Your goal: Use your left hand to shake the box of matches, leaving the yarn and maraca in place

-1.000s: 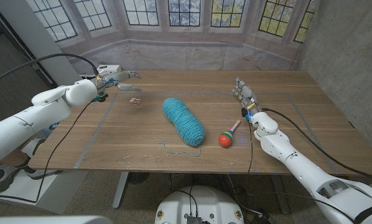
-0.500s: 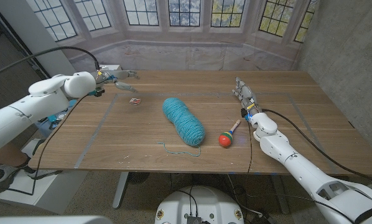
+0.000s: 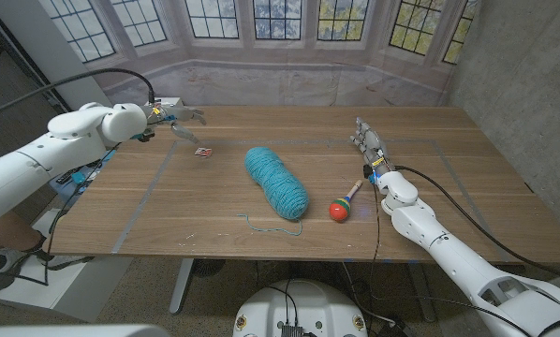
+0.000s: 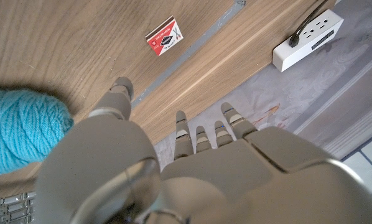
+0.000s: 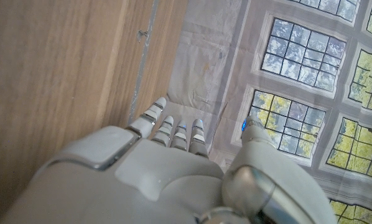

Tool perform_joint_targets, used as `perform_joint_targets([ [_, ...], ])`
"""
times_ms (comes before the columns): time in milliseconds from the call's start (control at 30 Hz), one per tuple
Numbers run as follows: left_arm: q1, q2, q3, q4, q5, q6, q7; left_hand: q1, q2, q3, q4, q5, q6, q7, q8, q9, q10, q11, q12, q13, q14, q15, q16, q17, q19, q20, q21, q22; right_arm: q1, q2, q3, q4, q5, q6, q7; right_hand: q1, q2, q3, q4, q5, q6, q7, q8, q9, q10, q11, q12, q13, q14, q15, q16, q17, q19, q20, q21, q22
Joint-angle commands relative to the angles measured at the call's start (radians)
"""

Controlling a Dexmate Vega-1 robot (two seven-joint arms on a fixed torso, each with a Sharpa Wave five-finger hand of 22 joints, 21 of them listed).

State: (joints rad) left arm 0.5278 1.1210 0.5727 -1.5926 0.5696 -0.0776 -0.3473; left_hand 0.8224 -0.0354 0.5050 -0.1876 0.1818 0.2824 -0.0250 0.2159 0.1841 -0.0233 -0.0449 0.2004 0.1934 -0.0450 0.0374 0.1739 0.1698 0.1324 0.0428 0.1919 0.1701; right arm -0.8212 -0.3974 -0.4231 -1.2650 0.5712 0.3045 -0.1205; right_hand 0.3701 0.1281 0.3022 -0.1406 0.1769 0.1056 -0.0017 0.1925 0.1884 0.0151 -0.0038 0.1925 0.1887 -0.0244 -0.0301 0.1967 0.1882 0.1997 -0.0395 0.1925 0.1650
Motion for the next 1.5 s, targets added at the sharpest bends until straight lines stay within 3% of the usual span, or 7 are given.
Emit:
perform_joint_targets([
  [33, -0.055, -0.02, 0.035, 0.038, 0.106, -0.031, -0.028, 0.024, -0.006, 0.003, 0.002, 0.007, 0.019, -0.002, 0.006, 0.004, -0.007, 0.003, 0.004, 0.002, -0.007, -0.003, 0.004, 0.005, 0.012, 0.001, 0.006, 0.005, -0.009, -0.001, 0.002, -0.014, -0.003, -0.01, -0.02, 0.013, -0.002, 0.003, -0.01, -0.001, 0.006, 0.008, 0.006, 0.002, 0.001, 0.005, 0.001, 0.005, 0.009, -0.001, 0.008, 0.004, 0.009, -0.03, 0.004, 0.004],
  [567, -0.116, -0.052, 0.069, 0.119, 0.171, -0.068, -0.043, 0.062, -0.025, -0.002, 0.012, 0.01, 0.093, -0.002, 0.023, 0.006, -0.02, 0.036, 0.005, 0.003, -0.016, 0.01, 0.005, 0.005, 0.013, 0.003, 0.006, 0.006, -0.008, 0.003, -0.005, -0.027, -0.016, -0.032, -0.048, 0.025, -0.005, 0.006, -0.016, -0.001, 0.016, 0.016, 0.009, 0.002, 0.002, 0.011, 0.002, 0.005, 0.015, 0.0, 0.009, 0.002, 0.019, -0.029, 0.006, 0.003],
  [833, -0.158, -0.083, 0.099, 0.183, 0.192, -0.096, -0.037, 0.067, -0.026, -0.004, 0.015, 0.01, 0.089, -0.002, 0.017, 0.006, -0.023, 0.035, 0.005, 0.003, -0.019, 0.011, 0.005, 0.005, 0.012, 0.002, 0.005, 0.007, -0.005, 0.003, -0.007, -0.034, -0.022, -0.046, -0.063, 0.029, -0.007, 0.007, -0.018, -0.001, 0.017, 0.017, 0.009, 0.002, 0.002, 0.011, 0.002, 0.005, 0.018, 0.0, 0.009, 0.002, 0.021, -0.029, 0.005, 0.003],
  [1500, -0.266, -0.142, 0.201, 0.37, 0.267, -0.244, 0.085, 0.077, -0.031, -0.009, 0.02, 0.011, 0.089, 0.0, 0.007, 0.006, -0.026, 0.03, 0.006, 0.003, -0.021, 0.01, 0.006, 0.005, 0.014, 0.001, 0.006, 0.007, -0.002, 0.024, -0.013, -0.027, -0.042, -0.049, -0.11, 0.037, -0.01, 0.007, -0.019, -0.001, 0.022, 0.018, 0.009, 0.002, 0.003, 0.011, 0.003, 0.006, 0.02, -0.001, 0.008, 0.002, 0.024, -0.029, 0.004, 0.003],
])
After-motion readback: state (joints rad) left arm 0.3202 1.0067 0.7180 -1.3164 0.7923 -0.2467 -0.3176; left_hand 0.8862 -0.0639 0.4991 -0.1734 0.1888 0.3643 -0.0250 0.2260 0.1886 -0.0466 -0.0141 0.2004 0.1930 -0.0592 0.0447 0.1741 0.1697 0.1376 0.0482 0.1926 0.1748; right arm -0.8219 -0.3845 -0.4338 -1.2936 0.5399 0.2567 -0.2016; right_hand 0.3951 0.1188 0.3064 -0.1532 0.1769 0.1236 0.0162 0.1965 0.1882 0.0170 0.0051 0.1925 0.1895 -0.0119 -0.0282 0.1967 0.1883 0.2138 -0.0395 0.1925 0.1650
